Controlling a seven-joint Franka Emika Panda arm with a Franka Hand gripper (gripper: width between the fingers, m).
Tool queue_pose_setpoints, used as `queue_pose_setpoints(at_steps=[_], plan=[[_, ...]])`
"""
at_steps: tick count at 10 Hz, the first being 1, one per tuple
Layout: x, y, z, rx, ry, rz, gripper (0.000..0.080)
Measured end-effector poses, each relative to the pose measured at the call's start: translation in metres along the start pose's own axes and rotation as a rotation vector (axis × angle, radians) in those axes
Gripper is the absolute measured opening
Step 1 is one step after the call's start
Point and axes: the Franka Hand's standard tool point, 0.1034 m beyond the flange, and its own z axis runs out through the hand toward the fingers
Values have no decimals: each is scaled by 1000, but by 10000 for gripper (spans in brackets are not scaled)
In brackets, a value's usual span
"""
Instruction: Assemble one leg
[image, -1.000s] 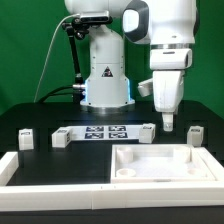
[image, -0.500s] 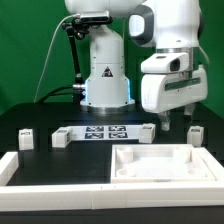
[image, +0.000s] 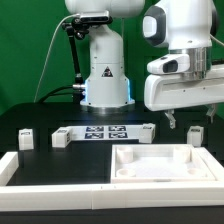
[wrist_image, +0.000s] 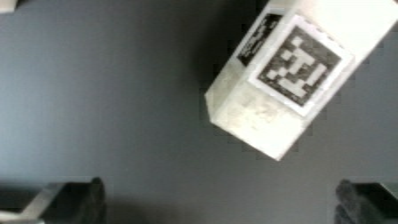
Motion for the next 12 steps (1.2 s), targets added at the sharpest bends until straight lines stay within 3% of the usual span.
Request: queue_pose_setpoints(at_steps=[7, 9, 12], plan=[[-5, -6, 3, 33, -23, 630, 649], [-4, -5, 3, 32, -31, 582, 649], [0, 6, 0, 38, -194, 513, 649]])
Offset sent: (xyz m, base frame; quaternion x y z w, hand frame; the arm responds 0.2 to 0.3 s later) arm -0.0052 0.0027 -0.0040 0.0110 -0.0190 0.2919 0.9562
